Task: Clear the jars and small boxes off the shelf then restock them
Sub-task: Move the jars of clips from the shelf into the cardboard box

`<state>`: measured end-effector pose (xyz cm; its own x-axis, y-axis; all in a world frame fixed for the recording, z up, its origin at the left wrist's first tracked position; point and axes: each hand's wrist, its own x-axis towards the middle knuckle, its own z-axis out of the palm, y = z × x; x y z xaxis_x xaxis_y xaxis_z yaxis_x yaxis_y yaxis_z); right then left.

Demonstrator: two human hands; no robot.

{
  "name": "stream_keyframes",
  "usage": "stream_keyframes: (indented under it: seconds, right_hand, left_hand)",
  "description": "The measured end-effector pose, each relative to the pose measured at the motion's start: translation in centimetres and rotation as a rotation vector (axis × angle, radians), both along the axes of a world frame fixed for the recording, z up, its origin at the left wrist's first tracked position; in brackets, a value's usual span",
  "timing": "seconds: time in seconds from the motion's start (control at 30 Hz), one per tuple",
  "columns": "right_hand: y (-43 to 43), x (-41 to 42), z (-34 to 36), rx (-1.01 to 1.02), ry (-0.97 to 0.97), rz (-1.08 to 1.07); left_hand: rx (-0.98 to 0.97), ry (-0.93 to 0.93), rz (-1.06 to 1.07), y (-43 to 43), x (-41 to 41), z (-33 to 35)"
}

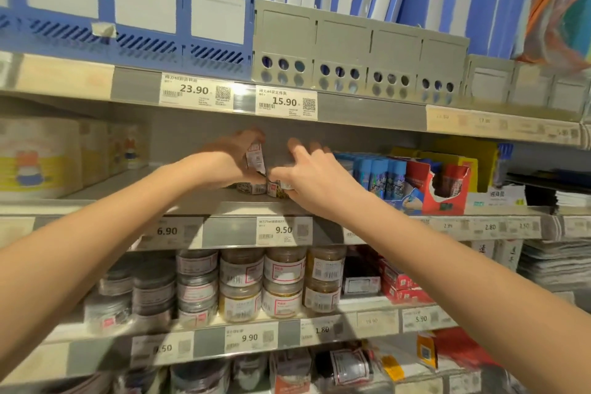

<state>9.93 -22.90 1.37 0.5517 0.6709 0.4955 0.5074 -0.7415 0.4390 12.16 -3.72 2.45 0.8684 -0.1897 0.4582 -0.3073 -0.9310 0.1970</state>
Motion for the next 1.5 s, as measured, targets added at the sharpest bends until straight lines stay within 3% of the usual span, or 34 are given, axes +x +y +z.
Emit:
stream_keyframes:
  seconds: [0.13,0.37,0.57,0.8,0.97,1.1,1.27,1.47,1.5]
  right_hand:
    - [-0.3,-3.1,-0.4,0.073,0.008,0.095]
    - [2.1,-9.6,-3.8,0.223,0.093,0.322]
    - [8.6,-16.1,-8.0,0.314,0.257,0.639]
    - [19.9,-24.3,-12.7,0.287,0.518,0.999]
    - [27.1,-31.2,-16.8,0.101,0.610,1.336]
    - [31.0,-36.7,-20.0,-0.038,0.677,1.509]
    - [34.9,-42.4,-22.9,-0.346,0.796,1.598]
    - [38.0,-47.6,-27.9,-0.561,0.967,1.608]
    - [38.6,-48.1,-29.0,-0.513,0.935,1.661]
  left_hand:
    - [-0.108,-0.082,-0.006,0.9,-5.7,-0.7]
    - [-0.119,-0.211,-0.093,3.5,-17.0,-4.4]
    - [-0.060,-0.108,0.107,9.3,-29.1,-8.3]
    - [0.058,0.059,0.481,16.4,-43.9,-11.9]
    - [0.070,0.295,0.773,17.8,-53.8,-14.4]
    - [-0.091,0.492,1.075,16.9,-60.3,-17.5]
    - [-0.222,0.604,1.376,15.9,-65.5,-22.1]
    - [-0.332,0.653,1.593,16.3,-69.7,-26.1]
    - [-0.357,0.664,1.617,16.4,-70.3,-26.7]
